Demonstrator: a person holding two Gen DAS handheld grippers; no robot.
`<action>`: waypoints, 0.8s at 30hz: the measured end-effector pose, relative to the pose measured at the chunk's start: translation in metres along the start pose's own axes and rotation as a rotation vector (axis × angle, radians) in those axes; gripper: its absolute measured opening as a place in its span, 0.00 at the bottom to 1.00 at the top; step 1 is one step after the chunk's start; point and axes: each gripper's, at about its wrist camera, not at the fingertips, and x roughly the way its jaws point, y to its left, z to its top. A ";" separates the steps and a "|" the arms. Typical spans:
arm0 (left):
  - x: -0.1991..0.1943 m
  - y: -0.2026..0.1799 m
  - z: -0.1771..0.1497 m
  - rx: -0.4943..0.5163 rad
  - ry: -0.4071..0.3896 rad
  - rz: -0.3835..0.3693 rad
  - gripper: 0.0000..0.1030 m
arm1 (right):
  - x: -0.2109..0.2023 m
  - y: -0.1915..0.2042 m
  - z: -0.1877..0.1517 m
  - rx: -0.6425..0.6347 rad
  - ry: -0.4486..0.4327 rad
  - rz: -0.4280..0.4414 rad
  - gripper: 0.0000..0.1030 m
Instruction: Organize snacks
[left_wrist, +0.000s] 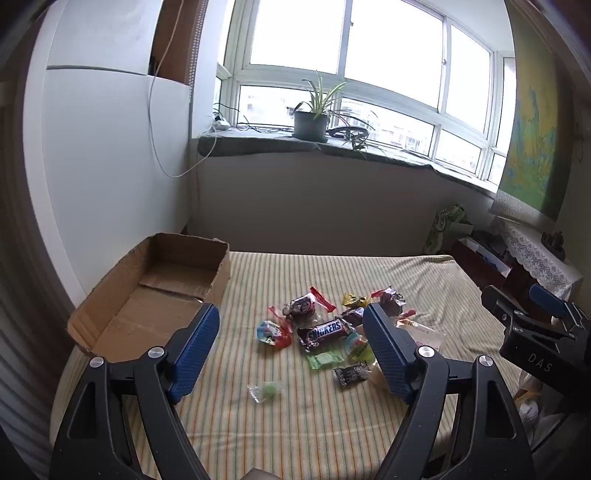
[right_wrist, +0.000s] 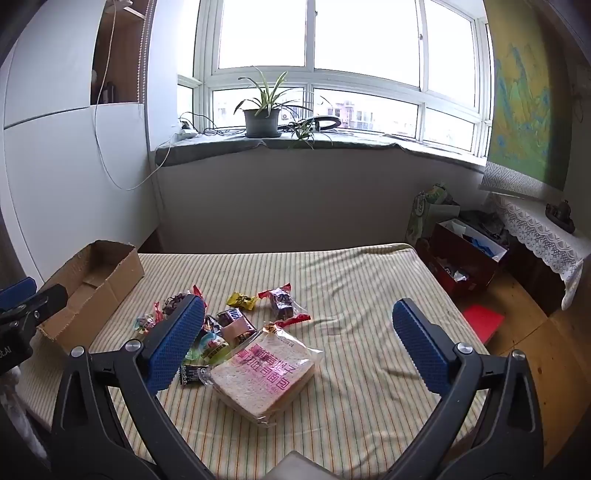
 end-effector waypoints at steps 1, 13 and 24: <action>-0.001 -0.002 0.000 0.005 -0.005 0.006 0.78 | 0.001 0.000 0.001 0.003 0.001 0.006 1.00; -0.002 -0.006 0.002 -0.023 0.015 0.004 0.78 | -0.006 0.004 0.006 -0.006 -0.032 -0.005 1.00; 0.002 -0.003 -0.003 -0.013 0.028 -0.009 0.78 | -0.006 -0.002 0.002 0.011 -0.028 -0.012 1.00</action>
